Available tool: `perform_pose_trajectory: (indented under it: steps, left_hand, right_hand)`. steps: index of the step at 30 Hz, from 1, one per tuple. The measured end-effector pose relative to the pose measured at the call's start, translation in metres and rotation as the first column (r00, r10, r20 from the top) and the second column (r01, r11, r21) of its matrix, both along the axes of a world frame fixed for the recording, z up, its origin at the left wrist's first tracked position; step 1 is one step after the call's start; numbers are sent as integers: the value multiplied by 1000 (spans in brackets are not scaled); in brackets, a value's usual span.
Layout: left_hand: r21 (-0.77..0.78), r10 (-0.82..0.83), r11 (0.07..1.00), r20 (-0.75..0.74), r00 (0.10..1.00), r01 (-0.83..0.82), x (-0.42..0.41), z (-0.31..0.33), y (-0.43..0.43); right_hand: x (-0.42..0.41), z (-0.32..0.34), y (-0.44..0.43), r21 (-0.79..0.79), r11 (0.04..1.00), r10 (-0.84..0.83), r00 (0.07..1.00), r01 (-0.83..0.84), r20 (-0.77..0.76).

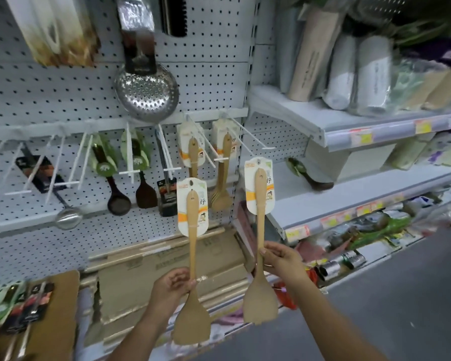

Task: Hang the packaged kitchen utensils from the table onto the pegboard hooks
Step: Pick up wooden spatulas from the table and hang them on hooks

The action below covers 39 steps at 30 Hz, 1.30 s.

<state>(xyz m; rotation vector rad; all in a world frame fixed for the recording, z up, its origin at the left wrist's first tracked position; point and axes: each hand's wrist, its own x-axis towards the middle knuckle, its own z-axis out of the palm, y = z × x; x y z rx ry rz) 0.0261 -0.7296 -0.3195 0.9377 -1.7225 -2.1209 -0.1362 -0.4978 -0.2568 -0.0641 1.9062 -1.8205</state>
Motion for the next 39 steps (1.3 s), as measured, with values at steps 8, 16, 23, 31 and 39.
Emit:
perform_pose_trajectory:
  steps: [8,16,23,31,39]
  left_hand:
    - [-36,153,988,21,988,-152,-35,-1,42]
    - [-58,273,961,37,961,-271,-48,2,74]
    - [-61,302,953,75,950,-298,-52,-15,65]
    - [-74,228,972,59,972,-223,-73,-15,33]
    - [-122,179,978,59,982,-170,-75,-17,19]
  right_hand:
    - [-66,-18,12,-16,992,122,992,-122,-17]
    - [-111,-11,-5,-29,981,190,981,-190,30]
    - [-150,10,-57,-7,984,178,983,-178,-43]
    - [-193,8,-110,158,976,161,986,-151,-49]
    - [-209,-22,-110,330,930,194,980,-165,-55]
